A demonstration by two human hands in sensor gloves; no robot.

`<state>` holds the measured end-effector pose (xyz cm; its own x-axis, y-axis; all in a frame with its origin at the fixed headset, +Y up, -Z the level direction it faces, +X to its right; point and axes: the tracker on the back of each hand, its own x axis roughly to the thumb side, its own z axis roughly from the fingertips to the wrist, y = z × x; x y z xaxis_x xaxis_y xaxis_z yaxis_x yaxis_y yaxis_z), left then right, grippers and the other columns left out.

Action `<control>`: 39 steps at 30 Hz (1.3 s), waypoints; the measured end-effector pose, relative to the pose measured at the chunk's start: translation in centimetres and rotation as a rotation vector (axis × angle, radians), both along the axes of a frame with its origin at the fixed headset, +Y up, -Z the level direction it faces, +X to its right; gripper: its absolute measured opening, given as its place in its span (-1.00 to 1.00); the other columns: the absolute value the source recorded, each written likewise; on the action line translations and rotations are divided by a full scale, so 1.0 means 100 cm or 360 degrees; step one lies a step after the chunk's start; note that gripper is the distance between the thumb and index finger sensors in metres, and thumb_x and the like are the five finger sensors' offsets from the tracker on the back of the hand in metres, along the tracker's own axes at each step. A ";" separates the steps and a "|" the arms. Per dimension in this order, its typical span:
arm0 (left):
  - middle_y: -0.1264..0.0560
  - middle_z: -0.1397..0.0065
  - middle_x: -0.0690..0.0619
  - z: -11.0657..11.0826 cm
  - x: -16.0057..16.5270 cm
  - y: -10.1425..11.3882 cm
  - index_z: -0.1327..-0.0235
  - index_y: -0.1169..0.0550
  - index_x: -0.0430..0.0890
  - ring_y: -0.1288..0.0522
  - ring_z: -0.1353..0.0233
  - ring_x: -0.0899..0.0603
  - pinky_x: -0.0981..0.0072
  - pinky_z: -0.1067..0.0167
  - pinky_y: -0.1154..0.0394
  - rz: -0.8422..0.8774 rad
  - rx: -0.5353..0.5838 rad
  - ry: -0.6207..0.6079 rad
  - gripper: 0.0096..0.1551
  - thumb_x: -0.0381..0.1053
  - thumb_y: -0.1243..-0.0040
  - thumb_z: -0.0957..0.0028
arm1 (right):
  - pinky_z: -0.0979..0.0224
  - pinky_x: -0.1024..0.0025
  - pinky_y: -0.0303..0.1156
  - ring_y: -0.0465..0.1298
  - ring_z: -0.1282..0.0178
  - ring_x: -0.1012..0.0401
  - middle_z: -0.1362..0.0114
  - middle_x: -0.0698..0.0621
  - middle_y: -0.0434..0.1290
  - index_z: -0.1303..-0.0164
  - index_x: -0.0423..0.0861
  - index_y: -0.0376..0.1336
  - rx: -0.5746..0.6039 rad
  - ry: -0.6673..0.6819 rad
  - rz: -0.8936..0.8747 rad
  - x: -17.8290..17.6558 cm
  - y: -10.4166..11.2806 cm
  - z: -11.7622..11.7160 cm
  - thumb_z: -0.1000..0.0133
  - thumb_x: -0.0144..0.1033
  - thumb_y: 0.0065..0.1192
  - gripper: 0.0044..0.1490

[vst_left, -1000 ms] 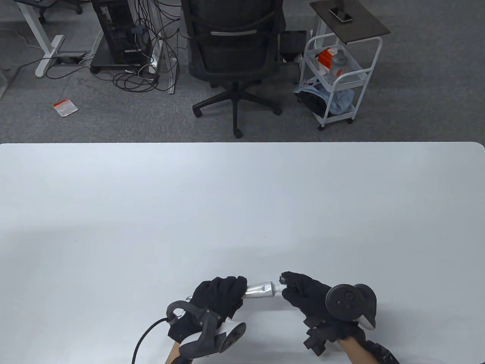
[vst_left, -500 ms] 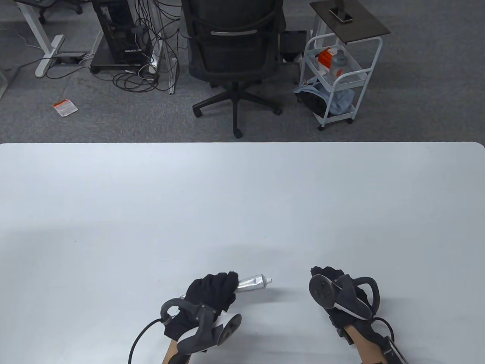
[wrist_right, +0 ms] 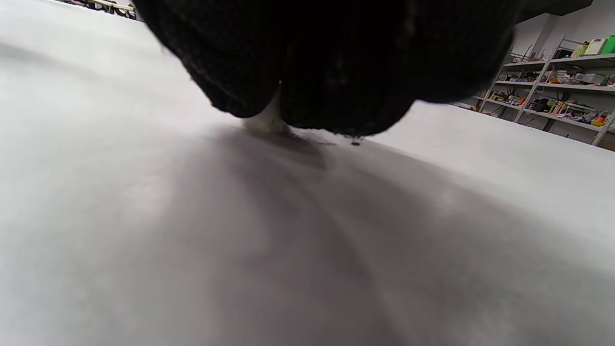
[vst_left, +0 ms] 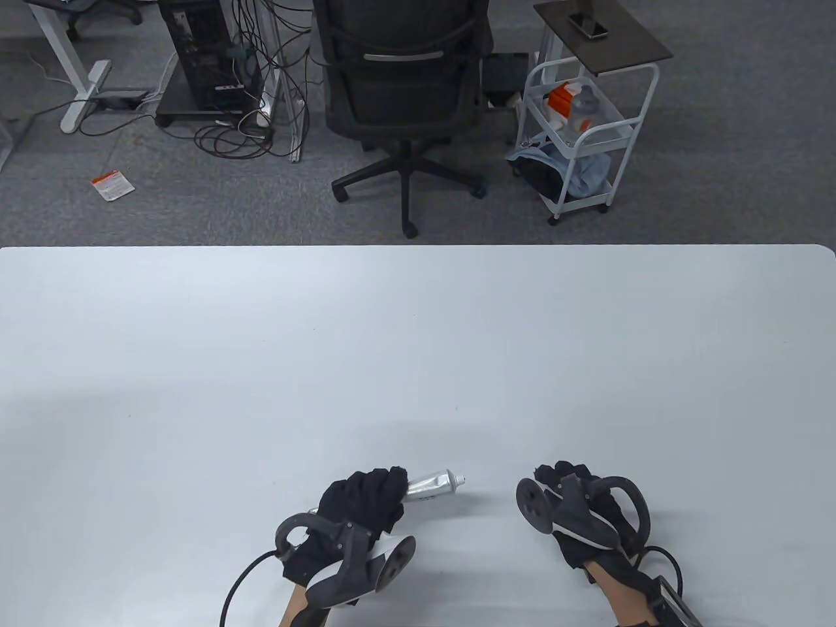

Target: Unscrew tube cap from toothpaste tube

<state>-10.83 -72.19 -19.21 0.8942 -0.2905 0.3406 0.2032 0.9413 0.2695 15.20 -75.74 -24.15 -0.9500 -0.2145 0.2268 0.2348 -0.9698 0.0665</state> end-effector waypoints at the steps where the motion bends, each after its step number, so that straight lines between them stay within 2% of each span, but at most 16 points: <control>1: -0.48 -0.51 0.09 0.000 0.000 0.000 -0.54 -0.33 0.14 -0.56 -0.47 0.04 0.16 -0.32 -0.63 -0.0002 -0.0003 0.0004 -0.39 0.14 -0.13 -0.21 | -0.13 0.04 0.50 0.54 -0.15 -0.07 -0.31 -0.23 0.46 -0.44 -0.21 0.26 -0.0003 -0.0005 0.0006 0.000 0.000 0.000 -0.17 -0.36 0.33 -0.39; 3: -0.48 -0.51 0.08 -0.002 -0.001 -0.001 -0.54 -0.34 0.14 -0.56 -0.47 0.04 0.16 -0.32 -0.63 -0.0001 -0.0031 0.0023 -0.39 0.14 -0.14 -0.20 | -0.23 -0.03 0.47 0.50 -0.30 -0.16 -0.44 -0.29 0.40 -0.52 -0.19 0.19 0.0003 -0.0027 0.0041 0.002 0.007 0.005 -0.18 -0.16 0.26 -0.28; 4: -0.49 -0.51 0.08 -0.003 -0.001 -0.001 -0.54 -0.34 0.14 -0.56 -0.47 0.04 0.16 -0.32 -0.63 0.0004 -0.0057 0.0039 -0.39 0.14 -0.14 -0.20 | -0.28 -0.09 0.44 0.45 -0.38 -0.20 -0.51 -0.32 0.34 -0.58 -0.19 0.13 0.0096 -0.0029 0.0009 0.003 0.014 0.009 -0.20 -0.07 0.17 -0.21; 6: -0.49 -0.51 0.08 -0.005 -0.002 -0.002 -0.54 -0.34 0.13 -0.56 -0.47 0.04 0.16 -0.32 -0.63 0.0010 -0.0100 0.0078 -0.39 0.14 -0.13 -0.21 | -0.44 -0.27 0.30 0.23 -0.59 -0.34 -0.68 -0.42 0.11 -0.70 -0.21 -0.03 0.0291 -0.0023 -0.0128 0.006 0.025 0.016 -0.21 0.05 0.06 -0.05; 7: -0.49 -0.50 0.07 -0.007 -0.003 -0.003 -0.54 -0.34 0.13 -0.57 -0.46 0.03 0.16 -0.31 -0.64 0.0009 -0.0127 0.0110 -0.40 0.14 -0.13 -0.21 | -0.52 -0.39 0.14 -0.01 -0.69 -0.40 -0.75 -0.45 -0.10 -0.75 -0.20 -0.16 0.0432 -0.0001 -0.0271 0.008 0.033 0.022 -0.21 0.09 0.01 0.02; 9: -0.49 -0.50 0.07 -0.011 -0.005 -0.005 -0.54 -0.34 0.12 -0.57 -0.46 0.03 0.16 -0.31 -0.64 -0.0001 -0.0181 0.0169 -0.39 0.14 -0.13 -0.22 | -0.57 -0.47 -0.02 -0.23 -0.71 -0.43 -0.76 -0.46 -0.29 -0.76 -0.19 -0.27 0.0531 0.0024 -0.0367 0.010 0.039 0.027 -0.22 0.13 -0.05 0.07; 11: -0.50 -0.50 0.05 -0.014 -0.007 -0.008 -0.54 -0.35 0.11 -0.57 -0.45 0.03 0.16 -0.30 -0.64 -0.0015 -0.0241 0.0227 -0.40 0.14 -0.13 -0.22 | -0.59 -0.48 -0.08 -0.31 -0.70 -0.43 -0.75 -0.45 -0.37 -0.76 -0.18 -0.31 0.0547 0.0030 -0.0384 0.011 0.042 0.029 -0.23 0.15 -0.09 0.08; 17: -0.51 -0.49 0.04 -0.026 -0.015 -0.018 -0.52 -0.37 0.11 -0.58 -0.46 0.02 0.14 -0.32 -0.63 -0.0050 -0.0384 0.0364 -0.42 0.13 -0.13 -0.22 | -0.59 -0.46 -0.07 -0.30 -0.71 -0.40 -0.76 -0.44 -0.35 -0.76 -0.18 -0.27 0.0564 0.0039 -0.0390 0.011 0.040 0.028 -0.23 0.14 -0.08 0.05; 26: -0.55 -0.44 0.05 -0.030 -0.019 -0.023 -0.48 -0.41 0.13 -0.62 -0.39 0.03 0.18 -0.28 -0.65 -0.0122 -0.0462 0.0465 -0.45 0.14 -0.14 -0.21 | -0.59 -0.46 -0.06 -0.27 -0.71 -0.39 -0.77 -0.43 -0.31 -0.76 -0.18 -0.24 0.0622 0.0028 -0.0416 0.012 0.044 0.031 -0.24 0.13 -0.07 0.03; 31: -0.56 -0.44 0.07 -0.032 -0.022 -0.020 -0.49 -0.40 0.15 -0.63 -0.38 0.01 0.17 -0.28 -0.65 -0.0120 -0.0441 0.0524 -0.45 0.14 -0.14 -0.21 | -0.59 -0.46 -0.06 -0.28 -0.71 -0.40 -0.77 -0.43 -0.32 -0.76 -0.18 -0.25 0.0605 0.0029 -0.0402 0.012 0.044 0.031 -0.24 0.13 -0.08 0.04; 39: -0.53 -0.49 0.12 -0.040 -0.031 -0.028 -0.51 -0.38 0.14 -0.63 -0.39 0.01 0.14 -0.33 -0.63 -0.0215 -0.0398 0.0626 -0.45 0.09 -0.11 -0.22 | -0.59 -0.50 -0.15 -0.42 -0.68 -0.38 -0.74 -0.40 -0.46 -0.75 -0.13 -0.34 0.0488 0.0065 -0.0363 0.010 0.040 0.028 -0.23 0.17 -0.12 0.07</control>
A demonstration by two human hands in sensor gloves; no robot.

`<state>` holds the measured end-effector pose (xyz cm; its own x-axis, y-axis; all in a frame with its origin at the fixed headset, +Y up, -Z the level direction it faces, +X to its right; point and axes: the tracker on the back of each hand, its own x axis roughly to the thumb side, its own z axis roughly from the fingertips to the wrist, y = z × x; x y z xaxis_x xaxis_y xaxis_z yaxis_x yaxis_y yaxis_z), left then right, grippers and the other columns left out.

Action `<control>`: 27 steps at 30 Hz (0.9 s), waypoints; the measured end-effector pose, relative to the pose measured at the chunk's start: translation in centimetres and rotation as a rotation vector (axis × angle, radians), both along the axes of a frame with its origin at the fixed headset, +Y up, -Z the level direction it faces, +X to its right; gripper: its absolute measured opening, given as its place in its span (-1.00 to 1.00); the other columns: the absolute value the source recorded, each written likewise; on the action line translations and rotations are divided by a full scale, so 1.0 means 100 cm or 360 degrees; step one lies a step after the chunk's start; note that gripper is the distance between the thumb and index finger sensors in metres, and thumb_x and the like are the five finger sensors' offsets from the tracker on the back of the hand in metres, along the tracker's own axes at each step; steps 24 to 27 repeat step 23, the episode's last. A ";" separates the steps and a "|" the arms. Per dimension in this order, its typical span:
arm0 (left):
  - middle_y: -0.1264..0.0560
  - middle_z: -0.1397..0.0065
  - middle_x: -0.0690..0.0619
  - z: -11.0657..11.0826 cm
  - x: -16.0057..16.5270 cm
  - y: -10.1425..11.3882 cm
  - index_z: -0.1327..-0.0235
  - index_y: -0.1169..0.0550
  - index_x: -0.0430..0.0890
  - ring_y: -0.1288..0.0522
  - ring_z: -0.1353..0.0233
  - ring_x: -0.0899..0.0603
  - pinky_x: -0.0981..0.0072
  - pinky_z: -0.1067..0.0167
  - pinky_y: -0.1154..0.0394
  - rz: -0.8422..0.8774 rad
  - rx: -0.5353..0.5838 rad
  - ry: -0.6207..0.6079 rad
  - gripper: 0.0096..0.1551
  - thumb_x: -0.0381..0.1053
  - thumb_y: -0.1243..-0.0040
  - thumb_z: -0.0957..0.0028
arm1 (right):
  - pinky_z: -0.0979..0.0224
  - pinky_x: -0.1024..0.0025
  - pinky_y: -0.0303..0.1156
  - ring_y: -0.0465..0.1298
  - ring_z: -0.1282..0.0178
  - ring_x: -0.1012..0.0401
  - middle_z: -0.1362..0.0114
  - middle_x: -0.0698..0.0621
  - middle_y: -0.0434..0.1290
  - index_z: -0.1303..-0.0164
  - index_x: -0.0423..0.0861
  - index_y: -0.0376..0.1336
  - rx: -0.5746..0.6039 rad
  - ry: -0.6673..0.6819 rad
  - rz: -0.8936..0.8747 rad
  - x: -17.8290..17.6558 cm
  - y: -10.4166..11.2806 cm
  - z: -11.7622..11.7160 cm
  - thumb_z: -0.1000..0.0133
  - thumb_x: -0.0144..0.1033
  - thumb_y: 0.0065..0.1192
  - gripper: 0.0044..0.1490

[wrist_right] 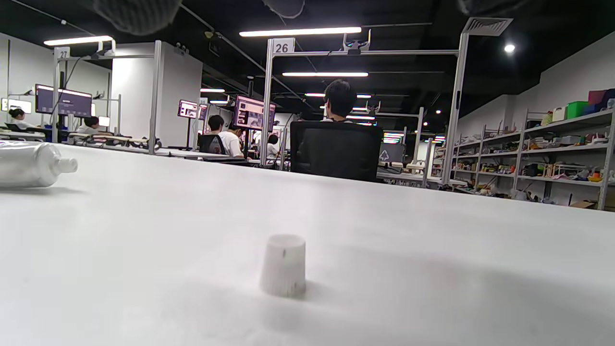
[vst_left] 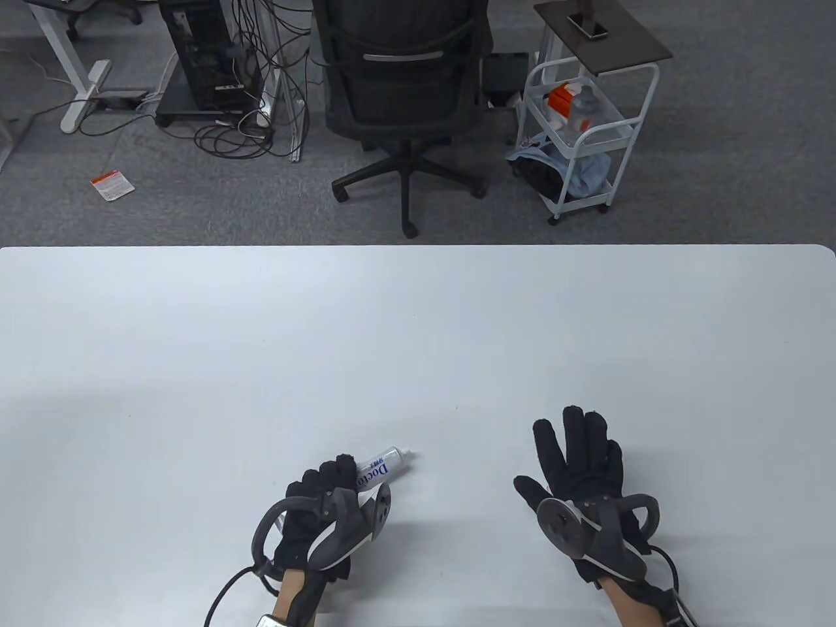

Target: Unscrew tube cap from toothpaste tube

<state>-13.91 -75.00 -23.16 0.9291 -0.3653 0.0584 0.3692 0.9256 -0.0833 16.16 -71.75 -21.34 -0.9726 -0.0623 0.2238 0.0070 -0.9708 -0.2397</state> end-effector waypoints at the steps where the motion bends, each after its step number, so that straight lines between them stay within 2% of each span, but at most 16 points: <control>1: -0.54 -0.49 0.14 -0.001 -0.002 -0.001 -0.50 -0.39 0.15 -0.63 -0.39 0.01 0.13 -0.34 -0.62 -0.0011 -0.0010 0.0012 -0.46 0.10 -0.10 -0.22 | -0.59 -0.50 -0.16 -0.43 -0.68 -0.38 -0.74 -0.40 -0.47 -0.75 -0.13 -0.35 -0.0007 0.0002 0.0007 0.000 -0.001 0.000 -0.23 0.17 -0.12 0.07; 3: -0.52 -0.50 0.14 0.000 -0.004 0.000 -0.51 -0.38 0.16 -0.61 -0.44 -0.01 0.08 -0.38 -0.59 0.0006 0.0019 -0.0004 -0.46 0.15 -0.05 -0.23 | -0.59 -0.51 -0.17 -0.43 -0.67 -0.38 -0.73 -0.39 -0.48 -0.75 -0.13 -0.36 -0.0013 0.0006 0.0010 -0.001 0.000 0.000 -0.23 0.18 -0.13 0.07; 4: -0.46 -0.60 0.11 0.002 -0.005 0.001 -0.61 -0.29 0.13 -0.54 -0.55 -0.06 0.00 -0.45 -0.54 0.0042 0.0037 -0.0026 -0.35 0.22 0.03 -0.23 | -0.58 -0.51 -0.17 -0.44 -0.67 -0.38 -0.73 -0.40 -0.49 -0.75 -0.13 -0.36 -0.0020 0.0014 0.0005 -0.001 -0.001 0.000 -0.23 0.18 -0.13 0.07; 5: -0.27 -0.76 0.03 0.005 -0.006 0.003 -0.74 -0.09 0.10 -0.36 -0.70 -0.19 -0.15 -0.55 -0.42 0.0096 0.0060 -0.0087 -0.19 0.31 0.13 -0.22 | -0.58 -0.51 -0.17 -0.44 -0.67 -0.38 -0.73 -0.40 -0.49 -0.75 -0.13 -0.36 -0.0030 0.0027 -0.0005 -0.001 -0.001 0.000 -0.23 0.18 -0.14 0.07; 6: -0.13 -0.84 0.00 0.006 -0.007 0.005 -0.77 0.00 0.13 -0.21 -0.78 -0.28 -0.27 -0.60 -0.31 0.0130 0.0102 -0.0139 -0.12 0.37 0.19 -0.19 | -0.59 -0.51 -0.18 -0.45 -0.66 -0.38 -0.73 -0.39 -0.50 -0.74 -0.13 -0.37 -0.0037 0.0027 -0.0012 -0.002 -0.001 0.000 -0.23 0.18 -0.14 0.08; 7: -0.08 -0.86 -0.02 0.009 -0.007 0.009 -0.78 0.03 0.12 -0.16 -0.80 -0.31 -0.32 -0.60 -0.28 0.0186 0.0185 -0.0180 -0.09 0.41 0.24 -0.18 | -0.58 -0.51 -0.19 -0.46 -0.66 -0.38 -0.72 -0.39 -0.51 -0.74 -0.13 -0.38 -0.0047 0.0028 -0.0021 -0.002 -0.001 0.000 -0.23 0.19 -0.15 0.08; 10: 0.06 -0.90 -0.03 0.014 -0.008 0.015 -0.80 0.11 0.14 -0.01 -0.83 -0.35 -0.39 -0.63 -0.18 0.0293 0.0251 -0.0261 -0.04 0.47 0.33 -0.15 | -0.58 -0.51 -0.22 -0.51 -0.64 -0.37 -0.71 -0.38 -0.56 -0.74 -0.11 -0.41 -0.0078 0.0025 -0.0019 0.000 -0.003 -0.002 -0.23 0.20 -0.17 0.08; 16: 0.12 -0.91 -0.05 0.019 -0.004 0.019 -0.81 0.13 0.14 0.06 -0.84 -0.37 -0.46 -0.64 -0.09 0.0261 0.0305 -0.0311 -0.01 0.50 0.38 -0.14 | -0.58 -0.51 -0.24 -0.53 -0.62 -0.37 -0.69 -0.38 -0.58 -0.73 -0.12 -0.42 -0.0111 0.0007 -0.0055 0.005 -0.004 -0.005 -0.23 0.20 -0.19 0.08; 27: 0.11 -0.91 -0.05 0.019 -0.002 0.019 -0.81 0.12 0.13 0.05 -0.84 -0.37 -0.46 -0.63 -0.09 0.0220 0.0288 -0.0293 -0.01 0.49 0.37 -0.14 | -0.58 -0.51 -0.24 -0.53 -0.63 -0.37 -0.69 -0.38 -0.57 -0.73 -0.13 -0.42 -0.0117 0.0023 -0.0055 0.003 -0.004 -0.004 -0.23 0.20 -0.19 0.08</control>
